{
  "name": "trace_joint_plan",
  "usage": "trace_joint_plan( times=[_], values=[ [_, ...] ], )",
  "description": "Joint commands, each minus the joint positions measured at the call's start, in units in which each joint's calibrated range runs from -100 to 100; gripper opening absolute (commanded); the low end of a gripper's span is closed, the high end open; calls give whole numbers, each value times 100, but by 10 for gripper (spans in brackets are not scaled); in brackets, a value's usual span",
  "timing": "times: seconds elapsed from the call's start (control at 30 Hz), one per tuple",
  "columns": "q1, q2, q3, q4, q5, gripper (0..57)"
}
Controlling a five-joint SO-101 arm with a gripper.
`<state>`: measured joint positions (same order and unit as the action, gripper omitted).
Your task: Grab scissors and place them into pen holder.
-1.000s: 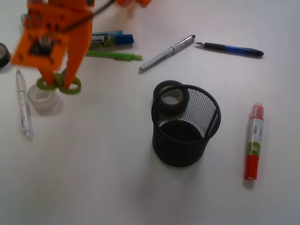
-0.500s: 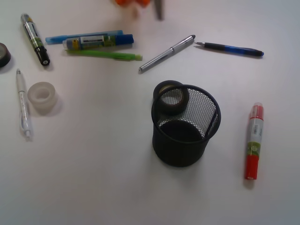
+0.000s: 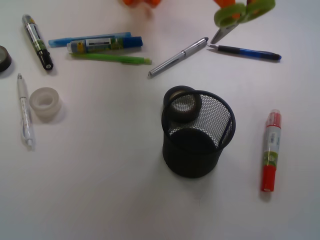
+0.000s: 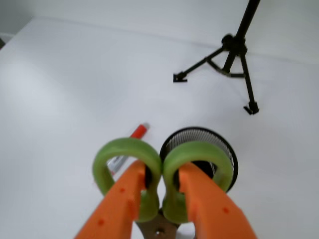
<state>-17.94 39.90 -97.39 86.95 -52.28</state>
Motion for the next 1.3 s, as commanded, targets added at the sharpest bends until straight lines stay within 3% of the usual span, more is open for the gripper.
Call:
trace_joint_plan(
  times=[0.0,0.43,0.57,0.7,0.93,1.27],
  values=[
    [93,-1197,-188,1173,156,2],
    [63,-2532,437,1296,405,3],
    [460,-4759,3797,1287,635,3],
    [699,-6756,7439,998,225,3],
    [534,-8482,11768,-5493,332,3],
    [490,-7105,14069,-11679,-195,2]
  ],
)
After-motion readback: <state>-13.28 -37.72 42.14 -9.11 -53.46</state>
